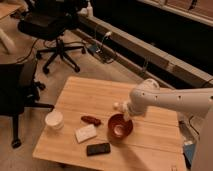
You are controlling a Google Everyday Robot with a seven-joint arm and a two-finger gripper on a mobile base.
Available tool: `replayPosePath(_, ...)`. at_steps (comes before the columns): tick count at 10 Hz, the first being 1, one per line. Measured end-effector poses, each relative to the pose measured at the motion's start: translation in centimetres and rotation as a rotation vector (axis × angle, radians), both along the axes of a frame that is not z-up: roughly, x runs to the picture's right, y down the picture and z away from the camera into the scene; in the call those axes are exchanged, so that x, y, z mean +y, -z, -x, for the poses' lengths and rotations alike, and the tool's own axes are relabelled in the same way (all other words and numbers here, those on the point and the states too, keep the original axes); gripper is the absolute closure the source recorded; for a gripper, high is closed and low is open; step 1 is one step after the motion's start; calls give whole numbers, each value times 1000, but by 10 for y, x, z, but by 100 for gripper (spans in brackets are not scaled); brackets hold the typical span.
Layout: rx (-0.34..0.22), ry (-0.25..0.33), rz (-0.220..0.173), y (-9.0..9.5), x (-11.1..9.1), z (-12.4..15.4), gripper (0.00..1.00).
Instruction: Drag the ceramic bowl in a circle
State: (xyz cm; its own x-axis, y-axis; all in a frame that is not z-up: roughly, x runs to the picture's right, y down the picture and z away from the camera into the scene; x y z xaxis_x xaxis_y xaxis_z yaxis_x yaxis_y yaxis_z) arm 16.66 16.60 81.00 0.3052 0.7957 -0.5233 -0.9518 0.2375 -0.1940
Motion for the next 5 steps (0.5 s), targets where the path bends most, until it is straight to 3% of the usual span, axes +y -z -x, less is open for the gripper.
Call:
replayPosePath(3, 3, 10, 44, -6, 12, -5, 39)
replayPosePath(5, 3, 1, 74, -12, 23, -7, 54)
